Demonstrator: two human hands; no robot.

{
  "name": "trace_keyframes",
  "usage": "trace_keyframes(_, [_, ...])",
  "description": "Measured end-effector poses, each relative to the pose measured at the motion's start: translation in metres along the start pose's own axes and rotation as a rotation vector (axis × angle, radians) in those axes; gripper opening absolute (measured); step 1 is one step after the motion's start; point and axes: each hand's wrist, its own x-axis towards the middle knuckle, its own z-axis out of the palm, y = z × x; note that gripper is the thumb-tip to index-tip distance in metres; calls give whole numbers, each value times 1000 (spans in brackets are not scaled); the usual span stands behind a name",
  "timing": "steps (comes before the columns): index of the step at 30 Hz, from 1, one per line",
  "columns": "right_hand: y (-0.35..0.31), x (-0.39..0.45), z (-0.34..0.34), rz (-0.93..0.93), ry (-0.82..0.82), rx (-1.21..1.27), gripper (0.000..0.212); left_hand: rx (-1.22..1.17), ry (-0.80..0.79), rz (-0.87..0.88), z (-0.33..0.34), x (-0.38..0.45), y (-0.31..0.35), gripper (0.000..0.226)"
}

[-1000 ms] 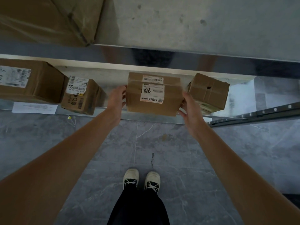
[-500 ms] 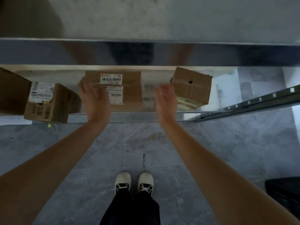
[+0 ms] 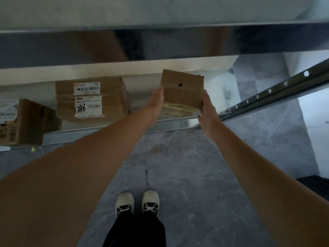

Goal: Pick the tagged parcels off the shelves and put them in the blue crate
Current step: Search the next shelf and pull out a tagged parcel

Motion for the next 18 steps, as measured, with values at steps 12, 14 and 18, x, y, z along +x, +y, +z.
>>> trace_keyframes(12, [-18,-57,-29,-36,39,155,62,-238,127,157,-22,-39,0,36])
trace_keyframes(14, [-16,-60,-29,-22,33,143,59,-228,124,175,-24,-44,0,40])
trace_keyframes(18, [-6,-63,-27,-45,28,174,60,-162,84,167,-25,-51,-3,39])
